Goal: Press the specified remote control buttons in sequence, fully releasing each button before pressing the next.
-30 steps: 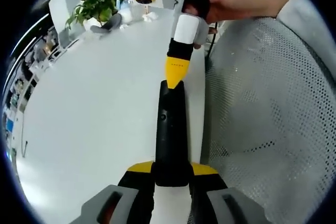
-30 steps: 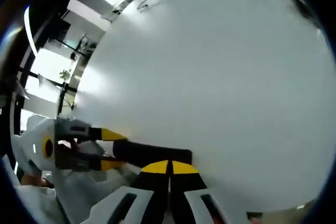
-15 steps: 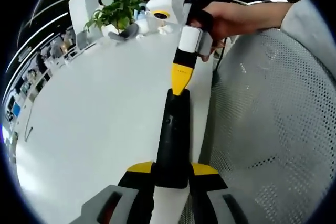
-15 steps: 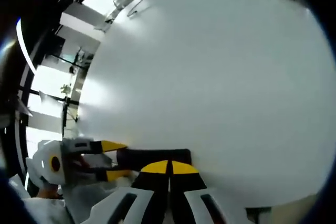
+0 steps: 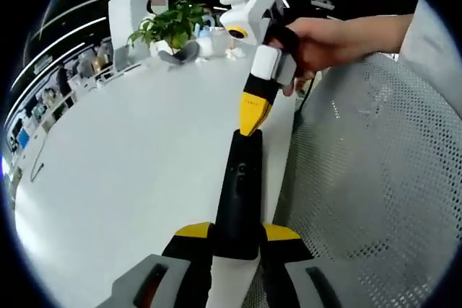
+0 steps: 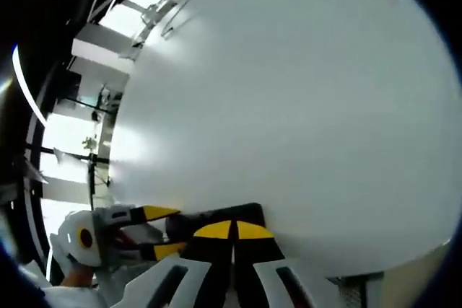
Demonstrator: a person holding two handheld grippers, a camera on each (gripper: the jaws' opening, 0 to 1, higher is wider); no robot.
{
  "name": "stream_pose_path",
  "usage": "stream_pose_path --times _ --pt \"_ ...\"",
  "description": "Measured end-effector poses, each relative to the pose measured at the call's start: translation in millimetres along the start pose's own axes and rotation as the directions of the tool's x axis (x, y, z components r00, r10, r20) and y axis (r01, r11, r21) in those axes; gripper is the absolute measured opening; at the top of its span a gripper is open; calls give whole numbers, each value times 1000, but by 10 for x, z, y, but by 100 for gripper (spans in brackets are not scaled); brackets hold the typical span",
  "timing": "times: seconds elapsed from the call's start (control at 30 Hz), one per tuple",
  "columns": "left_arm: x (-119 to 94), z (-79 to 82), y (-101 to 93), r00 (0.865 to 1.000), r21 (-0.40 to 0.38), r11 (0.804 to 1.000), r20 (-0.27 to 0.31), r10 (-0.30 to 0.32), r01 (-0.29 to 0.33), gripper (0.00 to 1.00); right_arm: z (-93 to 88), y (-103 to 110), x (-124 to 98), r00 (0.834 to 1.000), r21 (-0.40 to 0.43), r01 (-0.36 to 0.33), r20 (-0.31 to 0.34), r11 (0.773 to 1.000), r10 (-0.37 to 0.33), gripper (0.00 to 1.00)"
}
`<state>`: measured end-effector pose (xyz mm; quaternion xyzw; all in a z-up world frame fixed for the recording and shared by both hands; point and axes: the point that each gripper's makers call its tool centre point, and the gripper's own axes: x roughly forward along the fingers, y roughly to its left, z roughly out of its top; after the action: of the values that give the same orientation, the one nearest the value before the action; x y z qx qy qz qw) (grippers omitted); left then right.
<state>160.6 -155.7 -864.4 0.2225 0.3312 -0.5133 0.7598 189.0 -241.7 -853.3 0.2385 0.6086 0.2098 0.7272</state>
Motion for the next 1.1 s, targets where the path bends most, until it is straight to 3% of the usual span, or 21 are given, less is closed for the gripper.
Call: stream_pose_path --times 0.07,0.23,0.33,0.53,0.7,1.1 --pt "2 4 -5 1000 9 1000 5 -3 3 25 -6 47 1 1000 34 -9 16 999 9 0" --pt "4 13 -19 1000 49 999 6 -21 21 24 -46 191 20 996 -3 3 84 1000 -3 0" --pt "9 12 -15 999 49 998 7 -33 33 24 -39 149 18 994 -67 65 91 996 -59 0" --pt "21 13 -23 998 82 995 9 -59 58 24 -19 113 22 992 -92 82 98 992 -73 0" --pt "21 21 -26 997 101 992 11 -74 73 24 -70 83 87 995 -100 87 57 991 -82 0" --pt "25 26 -22 995 115 989 20 -93 90 25 -77 86 76 997 -84 65 48 994 -61 0"
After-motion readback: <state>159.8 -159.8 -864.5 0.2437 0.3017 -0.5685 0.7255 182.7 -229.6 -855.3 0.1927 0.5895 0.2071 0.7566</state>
